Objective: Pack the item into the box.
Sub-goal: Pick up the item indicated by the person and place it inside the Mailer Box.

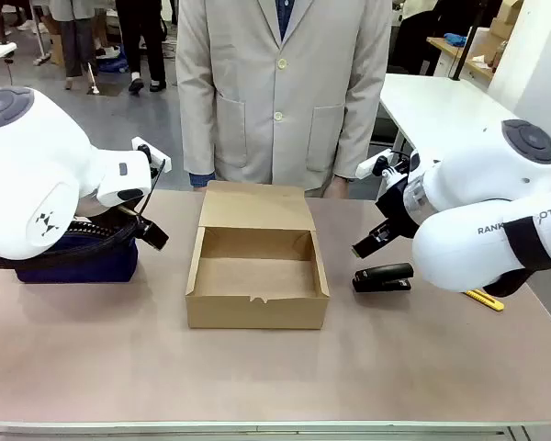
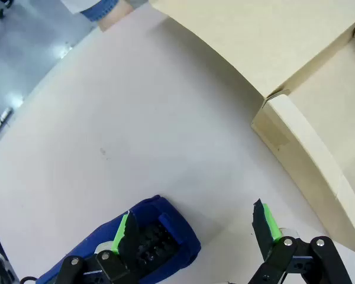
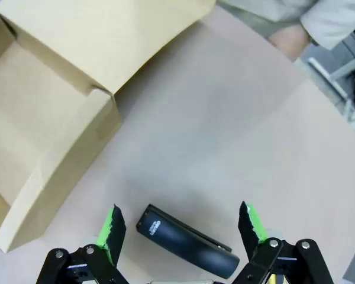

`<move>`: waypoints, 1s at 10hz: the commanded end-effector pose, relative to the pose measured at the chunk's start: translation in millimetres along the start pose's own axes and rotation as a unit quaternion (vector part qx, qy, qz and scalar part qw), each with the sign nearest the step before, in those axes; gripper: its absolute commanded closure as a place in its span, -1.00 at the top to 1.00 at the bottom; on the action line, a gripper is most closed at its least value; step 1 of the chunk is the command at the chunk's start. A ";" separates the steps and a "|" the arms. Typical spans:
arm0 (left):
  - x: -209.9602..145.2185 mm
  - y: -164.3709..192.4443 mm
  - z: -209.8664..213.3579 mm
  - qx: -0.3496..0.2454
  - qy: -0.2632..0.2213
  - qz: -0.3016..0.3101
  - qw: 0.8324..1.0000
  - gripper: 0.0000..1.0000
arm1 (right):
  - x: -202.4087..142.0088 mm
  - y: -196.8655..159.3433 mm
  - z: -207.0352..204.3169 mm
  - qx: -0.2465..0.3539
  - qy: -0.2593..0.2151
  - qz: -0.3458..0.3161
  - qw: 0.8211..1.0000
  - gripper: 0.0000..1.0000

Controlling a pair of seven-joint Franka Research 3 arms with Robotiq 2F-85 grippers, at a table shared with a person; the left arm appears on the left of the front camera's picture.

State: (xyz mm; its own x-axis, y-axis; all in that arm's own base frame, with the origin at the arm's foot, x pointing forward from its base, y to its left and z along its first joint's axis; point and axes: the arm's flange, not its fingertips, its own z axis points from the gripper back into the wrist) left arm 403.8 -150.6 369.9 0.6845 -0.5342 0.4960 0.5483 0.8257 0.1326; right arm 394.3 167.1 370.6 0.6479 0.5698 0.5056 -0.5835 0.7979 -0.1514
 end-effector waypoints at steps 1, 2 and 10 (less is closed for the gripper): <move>0.1 0.0 0.1 0.000 0.000 0.000 1.000 1.00 | 0.0 0.0 0.0 0.000 0.000 0.000 1.000 1.00; 0.1 0.0 0.1 0.000 0.000 0.000 1.000 1.00 | 0.0 0.0 0.0 0.000 0.000 0.000 1.000 1.00; -2.2 21.8 97.4 -0.050 -0.083 -0.004 0.995 1.00 | 2.5 -10.1 90.8 0.006 -0.030 0.000 1.000 1.00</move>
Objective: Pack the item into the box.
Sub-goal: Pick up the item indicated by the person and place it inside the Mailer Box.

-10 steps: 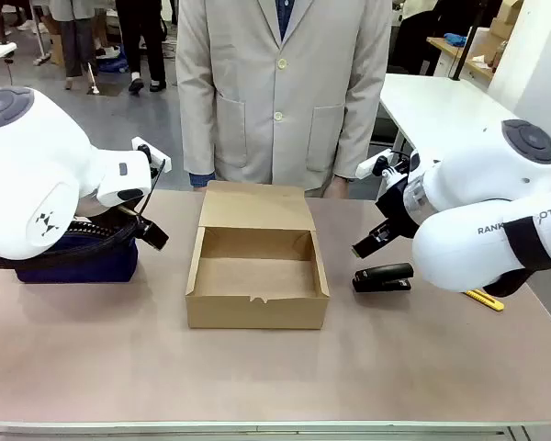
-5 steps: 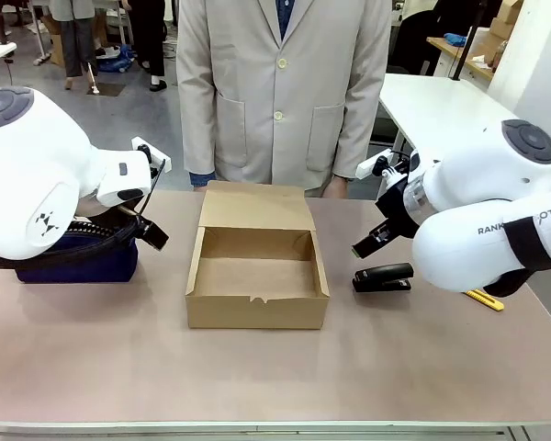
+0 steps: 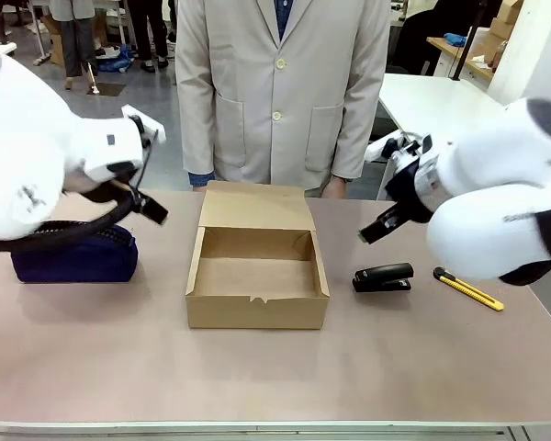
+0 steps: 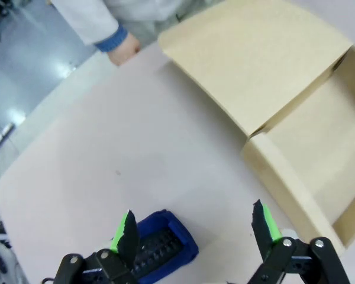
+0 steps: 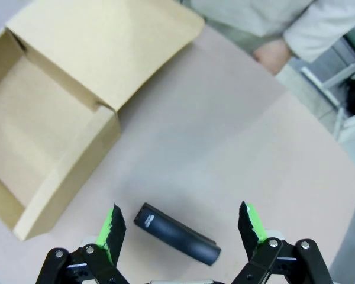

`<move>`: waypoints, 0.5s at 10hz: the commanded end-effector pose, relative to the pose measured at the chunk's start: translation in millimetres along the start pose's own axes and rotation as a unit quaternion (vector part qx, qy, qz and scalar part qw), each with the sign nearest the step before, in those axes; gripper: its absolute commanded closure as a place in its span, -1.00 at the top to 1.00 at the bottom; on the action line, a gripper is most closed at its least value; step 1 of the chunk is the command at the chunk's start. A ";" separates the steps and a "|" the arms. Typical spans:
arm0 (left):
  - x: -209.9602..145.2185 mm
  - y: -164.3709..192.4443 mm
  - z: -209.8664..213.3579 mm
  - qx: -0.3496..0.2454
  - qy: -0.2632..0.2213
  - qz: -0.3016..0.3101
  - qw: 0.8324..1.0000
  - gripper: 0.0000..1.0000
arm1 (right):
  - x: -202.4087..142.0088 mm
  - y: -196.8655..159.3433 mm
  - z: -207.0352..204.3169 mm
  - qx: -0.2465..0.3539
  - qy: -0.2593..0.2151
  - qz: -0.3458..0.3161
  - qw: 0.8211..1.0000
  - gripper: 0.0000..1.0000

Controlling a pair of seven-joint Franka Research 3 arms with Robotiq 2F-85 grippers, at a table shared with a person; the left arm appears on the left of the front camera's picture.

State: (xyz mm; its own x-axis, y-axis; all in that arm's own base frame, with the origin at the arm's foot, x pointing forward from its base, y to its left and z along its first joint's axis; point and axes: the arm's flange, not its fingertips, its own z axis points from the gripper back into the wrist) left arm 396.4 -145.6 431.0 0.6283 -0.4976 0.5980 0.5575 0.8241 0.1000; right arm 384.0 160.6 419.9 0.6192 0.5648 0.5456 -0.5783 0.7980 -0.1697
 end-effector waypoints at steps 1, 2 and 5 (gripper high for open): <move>-25.1 20.3 98.0 -0.030 -0.031 -0.027 0.999 1.00 | -12.9 -2.0 96.0 0.017 -0.018 -0.019 1.000 1.00; -41.2 25.9 154.1 -0.002 -0.055 -0.033 0.998 1.00 | -24.3 6.5 149.9 -0.014 -0.021 -0.051 0.998 1.00; 13.4 21.0 91.3 -0.013 -0.044 -0.017 0.999 1.00 | 11.1 -6.0 85.4 -0.002 -0.020 -0.021 1.000 1.00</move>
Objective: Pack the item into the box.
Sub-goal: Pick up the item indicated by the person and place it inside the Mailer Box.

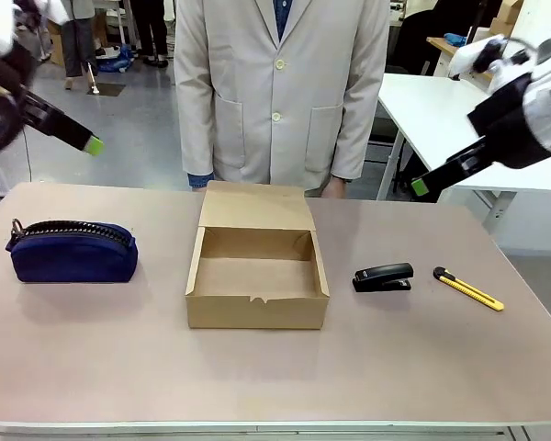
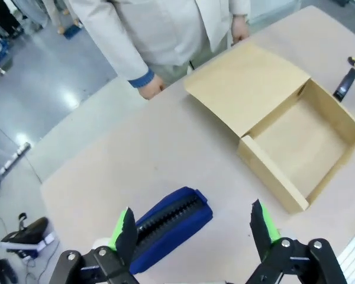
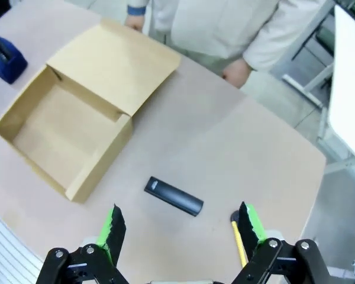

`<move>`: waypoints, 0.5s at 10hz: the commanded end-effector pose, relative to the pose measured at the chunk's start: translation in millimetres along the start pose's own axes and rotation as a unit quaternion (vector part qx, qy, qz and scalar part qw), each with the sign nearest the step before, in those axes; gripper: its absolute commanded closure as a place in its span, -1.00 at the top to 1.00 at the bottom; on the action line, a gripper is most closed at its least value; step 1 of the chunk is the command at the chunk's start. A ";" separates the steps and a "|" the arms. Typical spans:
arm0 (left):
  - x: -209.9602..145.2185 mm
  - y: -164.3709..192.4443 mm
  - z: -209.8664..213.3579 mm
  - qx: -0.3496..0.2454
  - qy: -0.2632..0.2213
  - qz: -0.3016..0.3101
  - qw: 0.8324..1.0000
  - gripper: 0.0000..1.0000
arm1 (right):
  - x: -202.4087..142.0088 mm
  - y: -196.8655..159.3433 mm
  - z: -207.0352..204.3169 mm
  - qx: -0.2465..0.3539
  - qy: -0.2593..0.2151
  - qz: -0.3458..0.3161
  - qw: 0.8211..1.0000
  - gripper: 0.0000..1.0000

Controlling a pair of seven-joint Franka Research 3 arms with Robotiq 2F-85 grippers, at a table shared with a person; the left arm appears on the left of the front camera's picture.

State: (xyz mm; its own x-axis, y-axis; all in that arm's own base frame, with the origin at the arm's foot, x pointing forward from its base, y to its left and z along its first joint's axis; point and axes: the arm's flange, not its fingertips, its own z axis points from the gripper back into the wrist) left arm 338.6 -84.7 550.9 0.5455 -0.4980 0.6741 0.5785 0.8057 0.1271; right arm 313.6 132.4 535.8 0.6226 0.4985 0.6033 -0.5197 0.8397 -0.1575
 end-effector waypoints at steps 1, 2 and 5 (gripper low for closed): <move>-1.2 6.1 17.9 0.007 -0.010 0.001 1.000 1.00 | 0.7 -0.7 17.4 -0.005 -0.011 -0.003 1.000 1.00; -8.1 16.6 17.7 -0.056 0.047 0.028 0.997 1.00 | -11.8 -22.2 25.2 0.051 -0.024 -0.068 0.996 1.00; -80.3 113.6 24.1 -0.364 0.099 0.227 0.898 1.00 | -103.9 -149.3 75.9 0.287 -0.061 -0.417 0.860 1.00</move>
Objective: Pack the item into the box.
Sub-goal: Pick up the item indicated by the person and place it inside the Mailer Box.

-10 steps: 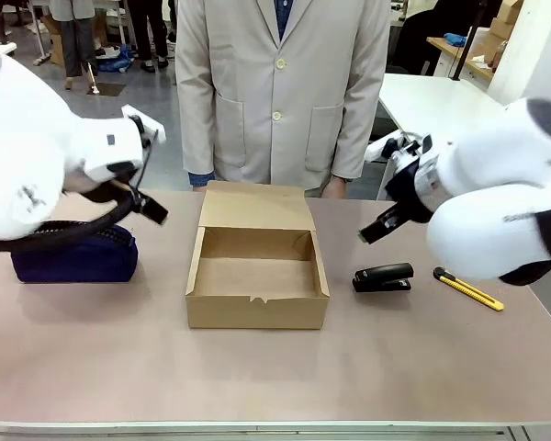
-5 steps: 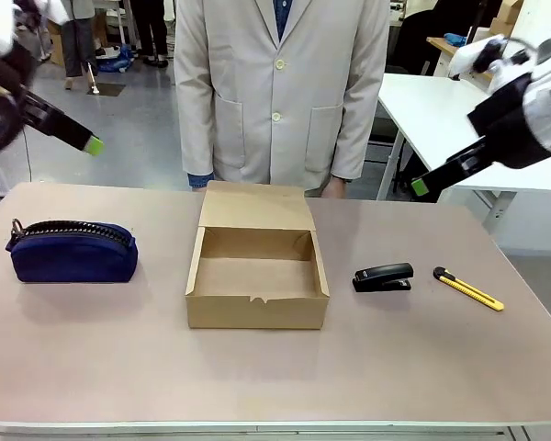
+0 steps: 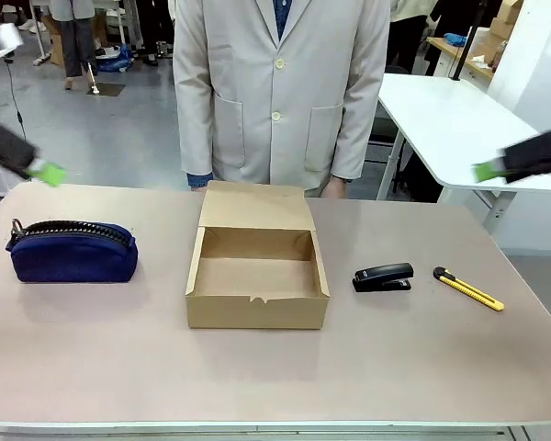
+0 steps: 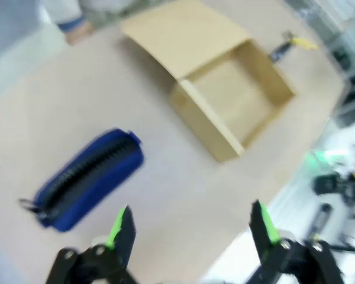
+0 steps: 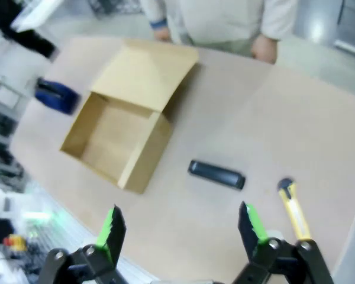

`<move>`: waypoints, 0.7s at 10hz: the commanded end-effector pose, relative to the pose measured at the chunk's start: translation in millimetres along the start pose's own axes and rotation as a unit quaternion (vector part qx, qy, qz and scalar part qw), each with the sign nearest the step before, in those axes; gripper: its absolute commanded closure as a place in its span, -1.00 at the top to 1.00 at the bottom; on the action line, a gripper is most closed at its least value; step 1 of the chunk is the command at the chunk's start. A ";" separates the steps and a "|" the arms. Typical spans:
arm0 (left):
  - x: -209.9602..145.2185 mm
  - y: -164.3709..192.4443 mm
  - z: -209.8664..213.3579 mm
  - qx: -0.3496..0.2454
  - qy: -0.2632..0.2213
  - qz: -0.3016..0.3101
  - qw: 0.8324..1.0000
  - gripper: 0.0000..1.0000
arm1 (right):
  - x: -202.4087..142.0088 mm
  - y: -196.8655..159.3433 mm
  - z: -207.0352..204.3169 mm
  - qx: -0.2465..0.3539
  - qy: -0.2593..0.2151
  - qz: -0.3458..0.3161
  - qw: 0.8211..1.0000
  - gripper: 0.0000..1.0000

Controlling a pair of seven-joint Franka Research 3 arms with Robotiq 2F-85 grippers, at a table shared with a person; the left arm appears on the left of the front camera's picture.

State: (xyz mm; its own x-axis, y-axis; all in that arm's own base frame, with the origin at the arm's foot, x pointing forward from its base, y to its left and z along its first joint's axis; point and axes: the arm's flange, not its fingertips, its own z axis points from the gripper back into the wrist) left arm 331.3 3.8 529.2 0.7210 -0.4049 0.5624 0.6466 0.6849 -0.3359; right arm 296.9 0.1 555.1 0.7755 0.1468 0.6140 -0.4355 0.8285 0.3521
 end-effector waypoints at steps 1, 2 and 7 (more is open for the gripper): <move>-48.8 101.7 53.3 -0.217 -0.045 0.238 0.946 1.00 | -47.6 -83.8 72.6 0.205 -0.105 -0.341 0.911 1.00; -84.7 140.4 77.4 -0.256 -0.128 0.310 0.906 1.00 | -70.1 -106.8 91.8 0.252 -0.149 -0.383 0.876 1.00; -152.2 147.4 111.7 -0.210 -0.130 0.220 0.944 1.00 | -108.5 -135.2 109.4 0.204 -0.093 -0.255 0.941 1.00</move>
State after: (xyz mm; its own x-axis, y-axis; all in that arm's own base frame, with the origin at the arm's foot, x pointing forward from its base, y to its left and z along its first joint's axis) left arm 293.9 244.5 472.8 0.9057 0.1723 0.3874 0.2995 0.3867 -0.8722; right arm 232.6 -196.0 503.3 0.8556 -0.4179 0.3055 -0.1263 0.4038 0.9061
